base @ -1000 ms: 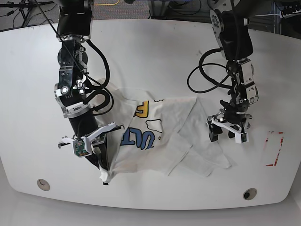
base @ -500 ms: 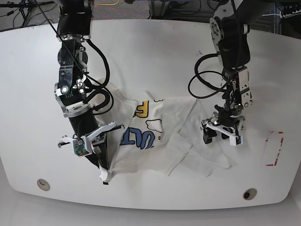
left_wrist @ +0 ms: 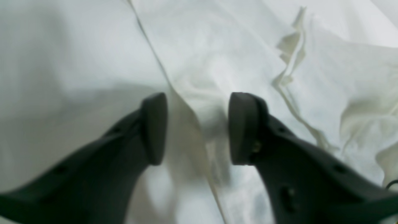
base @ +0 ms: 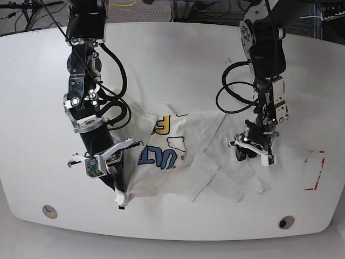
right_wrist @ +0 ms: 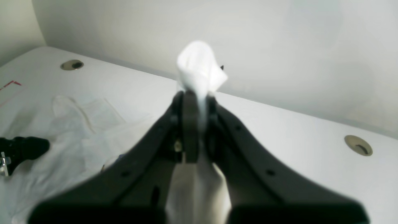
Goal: Fold the T-shirt properly
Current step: 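Shift the open left gripper along the shirt's side edge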
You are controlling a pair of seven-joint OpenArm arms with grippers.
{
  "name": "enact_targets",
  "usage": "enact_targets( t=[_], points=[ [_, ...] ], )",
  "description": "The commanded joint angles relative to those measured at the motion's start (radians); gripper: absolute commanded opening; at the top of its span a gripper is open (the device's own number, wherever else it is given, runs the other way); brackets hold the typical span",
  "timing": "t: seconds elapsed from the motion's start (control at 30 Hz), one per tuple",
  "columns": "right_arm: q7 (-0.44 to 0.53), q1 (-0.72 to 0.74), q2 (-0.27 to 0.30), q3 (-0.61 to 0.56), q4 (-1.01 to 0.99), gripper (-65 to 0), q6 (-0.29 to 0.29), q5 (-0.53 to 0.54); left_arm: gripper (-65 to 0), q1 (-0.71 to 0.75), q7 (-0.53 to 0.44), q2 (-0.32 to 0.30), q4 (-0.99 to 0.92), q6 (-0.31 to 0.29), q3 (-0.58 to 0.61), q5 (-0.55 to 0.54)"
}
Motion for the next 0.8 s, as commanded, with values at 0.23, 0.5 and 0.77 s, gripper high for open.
enact_targets(
  t=[0.23, 0.5, 0.77],
  points=[
    [0.029, 0.013, 0.005, 0.003, 0.022, -64.2, 0.0, 0.008, -56.9, -0.062, 0.02, -0.008, 0.017, 0.0, 0.003, -0.008],
    [0.028, 0.019, 0.006, 0.005, 0.015, -64.3, 0.0, 0.009, -60.1, -0.075, 0.072, -0.007, 0.081, 0.0, 0.001, -0.001],
    [0.029, 0.023, 0.008, 0.007, 0.011, -65.0, 0.001, 0.009, -63.5, -0.033, 0.133, -0.006, 0.223, 0.003, 0.047, 0.008]
  ],
)
